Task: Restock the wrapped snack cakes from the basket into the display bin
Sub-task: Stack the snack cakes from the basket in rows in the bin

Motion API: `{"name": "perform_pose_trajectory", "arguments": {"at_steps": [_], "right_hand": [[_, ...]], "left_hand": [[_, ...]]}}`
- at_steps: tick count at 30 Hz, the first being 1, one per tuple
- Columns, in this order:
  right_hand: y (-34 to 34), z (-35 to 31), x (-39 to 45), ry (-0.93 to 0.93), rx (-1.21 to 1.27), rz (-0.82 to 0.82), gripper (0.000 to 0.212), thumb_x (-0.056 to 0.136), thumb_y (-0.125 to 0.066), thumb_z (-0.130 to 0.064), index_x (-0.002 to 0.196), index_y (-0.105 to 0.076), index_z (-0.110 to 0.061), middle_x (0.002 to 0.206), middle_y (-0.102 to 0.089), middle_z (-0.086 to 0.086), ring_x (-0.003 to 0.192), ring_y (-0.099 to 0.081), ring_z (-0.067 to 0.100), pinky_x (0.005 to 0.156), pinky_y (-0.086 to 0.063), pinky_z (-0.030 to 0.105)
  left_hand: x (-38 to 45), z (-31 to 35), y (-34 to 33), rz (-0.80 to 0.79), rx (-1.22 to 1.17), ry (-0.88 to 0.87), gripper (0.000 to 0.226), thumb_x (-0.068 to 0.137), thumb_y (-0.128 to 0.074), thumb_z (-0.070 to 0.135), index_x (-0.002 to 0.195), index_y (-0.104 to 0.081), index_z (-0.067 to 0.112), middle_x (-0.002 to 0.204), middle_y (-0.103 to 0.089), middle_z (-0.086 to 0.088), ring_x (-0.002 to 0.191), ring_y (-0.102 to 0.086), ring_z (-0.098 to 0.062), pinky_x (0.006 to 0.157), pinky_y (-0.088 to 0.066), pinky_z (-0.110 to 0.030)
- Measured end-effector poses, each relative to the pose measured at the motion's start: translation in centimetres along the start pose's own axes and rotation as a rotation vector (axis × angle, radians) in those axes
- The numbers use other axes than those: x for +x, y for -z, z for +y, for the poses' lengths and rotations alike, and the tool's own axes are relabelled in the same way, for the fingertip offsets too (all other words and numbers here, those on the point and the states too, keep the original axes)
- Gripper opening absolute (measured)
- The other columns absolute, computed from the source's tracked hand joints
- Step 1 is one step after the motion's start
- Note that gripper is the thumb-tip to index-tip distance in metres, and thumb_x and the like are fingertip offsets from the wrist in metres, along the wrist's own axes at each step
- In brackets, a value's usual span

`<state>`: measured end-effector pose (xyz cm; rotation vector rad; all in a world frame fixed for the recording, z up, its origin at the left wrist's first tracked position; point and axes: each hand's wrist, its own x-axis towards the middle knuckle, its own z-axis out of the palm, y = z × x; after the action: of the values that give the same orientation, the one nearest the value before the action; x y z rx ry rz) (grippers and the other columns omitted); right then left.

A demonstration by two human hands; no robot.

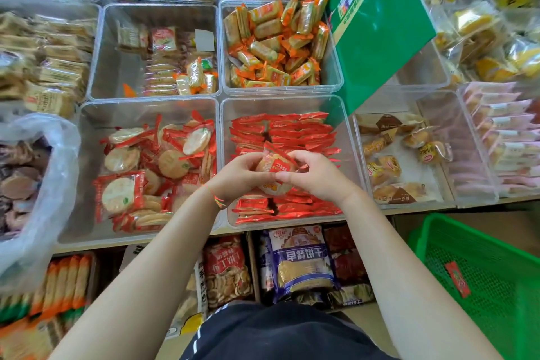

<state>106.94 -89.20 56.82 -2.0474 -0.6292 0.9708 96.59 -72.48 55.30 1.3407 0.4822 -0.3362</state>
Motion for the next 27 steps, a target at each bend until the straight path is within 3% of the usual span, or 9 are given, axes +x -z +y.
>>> {"name": "perform_pose_trajectory", "arguments": {"at_steps": [2,4,6,9,12,15,20,25,27], "right_hand": [[-0.1,0.8,0.2,-0.030,0.003,0.102,0.024,0.080,-0.076,-0.036,0.101,-0.069,-0.027,0.090,-0.071,-0.010,0.086,-0.067,0.009,0.076,-0.056,0.033],[0.1,2.0,0.1,-0.087,0.053,0.240,0.023,0.080,-0.076,-0.033,0.099,-0.067,-0.022,0.093,-0.071,-0.006,0.088,-0.068,0.015,0.076,-0.058,0.039],[0.4,3.2,-0.3,-0.136,0.145,0.324,0.021,0.080,-0.076,-0.030,0.097,-0.065,-0.024,0.093,-0.072,-0.006,0.088,-0.069,0.013,0.075,-0.059,0.037],[0.3,4.1,-1.0,-0.181,0.300,0.308,0.029,0.080,-0.076,-0.021,0.104,-0.061,-0.028,0.098,-0.072,-0.007,0.089,-0.070,0.008,0.072,-0.060,0.028],[-0.3,4.3,-1.4,-0.201,0.424,0.280,0.035,0.081,-0.075,-0.016,0.111,-0.059,-0.025,0.102,-0.072,-0.003,0.092,-0.071,0.012,0.068,-0.059,0.027],[-0.5,4.7,-1.9,-0.205,0.476,0.273,0.038,0.081,-0.074,-0.015,0.115,-0.059,-0.025,0.106,-0.072,-0.002,0.098,-0.070,0.015,0.079,-0.058,0.032],[-0.2,5.1,-2.5,-0.247,0.561,0.298,0.025,0.089,-0.068,-0.040,0.108,-0.070,-0.024,0.102,-0.075,-0.008,0.096,-0.070,0.009,0.084,-0.054,0.032],[-0.3,5.0,-2.7,-0.242,0.521,0.338,0.024,0.082,-0.075,-0.020,0.102,-0.063,-0.020,0.099,-0.072,0.004,0.087,-0.072,0.019,0.064,-0.057,0.032],[-0.5,4.8,-2.8,-0.220,0.538,0.278,0.034,0.079,-0.074,-0.006,0.105,-0.056,-0.020,0.101,-0.069,0.008,0.087,-0.071,0.020,0.067,-0.060,0.036]], "left_hand": [[0.4,-0.5,-0.2,0.160,0.186,0.006,0.031,0.084,-0.072,0.014,0.110,-0.055,0.012,0.099,-0.067,-0.010,0.087,-0.070,-0.025,0.072,-0.059,-0.035],[0.7,-1.2,0.0,0.284,0.657,-0.017,0.025,0.083,-0.069,0.018,0.103,-0.055,0.015,0.093,-0.064,-0.003,0.084,-0.065,-0.022,0.067,-0.053,-0.029],[1.1,-1.7,-0.2,0.128,1.140,0.002,0.004,0.083,-0.062,0.016,0.087,-0.061,0.013,0.086,-0.064,-0.002,0.082,-0.061,-0.023,0.069,-0.051,-0.031],[2.2,-2.5,-1.7,-0.201,1.573,0.150,0.030,0.085,-0.065,0.023,0.062,-0.051,0.011,0.066,-0.051,0.001,0.065,-0.052,-0.021,0.061,-0.048,-0.034],[3.1,-2.8,-2.0,-0.246,1.676,0.175,0.023,0.083,-0.074,0.031,0.089,-0.062,0.012,0.081,-0.054,0.002,0.082,-0.058,-0.025,0.064,-0.045,-0.034],[3.3,-3.6,-1.6,-0.225,1.768,0.076,0.028,0.082,-0.072,0.028,0.106,-0.062,0.017,0.102,-0.063,0.000,0.094,-0.063,-0.024,0.065,-0.046,-0.034],[3.7,-4.2,-0.6,-0.181,1.822,-0.017,0.051,0.074,-0.078,0.043,0.112,-0.055,0.018,0.110,-0.061,0.001,0.102,-0.062,-0.024,0.068,-0.045,-0.035],[4.0,-4.2,0.5,-0.099,1.843,-0.135,0.047,0.073,-0.076,0.048,0.103,-0.054,0.021,0.101,-0.062,0.003,0.092,-0.063,-0.021,0.060,-0.041,-0.032],[4.0,-4.4,0.9,-0.084,1.836,-0.172,0.045,0.073,-0.074,0.049,0.101,-0.052,0.021,0.098,-0.061,0.003,0.090,-0.062,-0.021,0.059,-0.040,-0.032]]}}
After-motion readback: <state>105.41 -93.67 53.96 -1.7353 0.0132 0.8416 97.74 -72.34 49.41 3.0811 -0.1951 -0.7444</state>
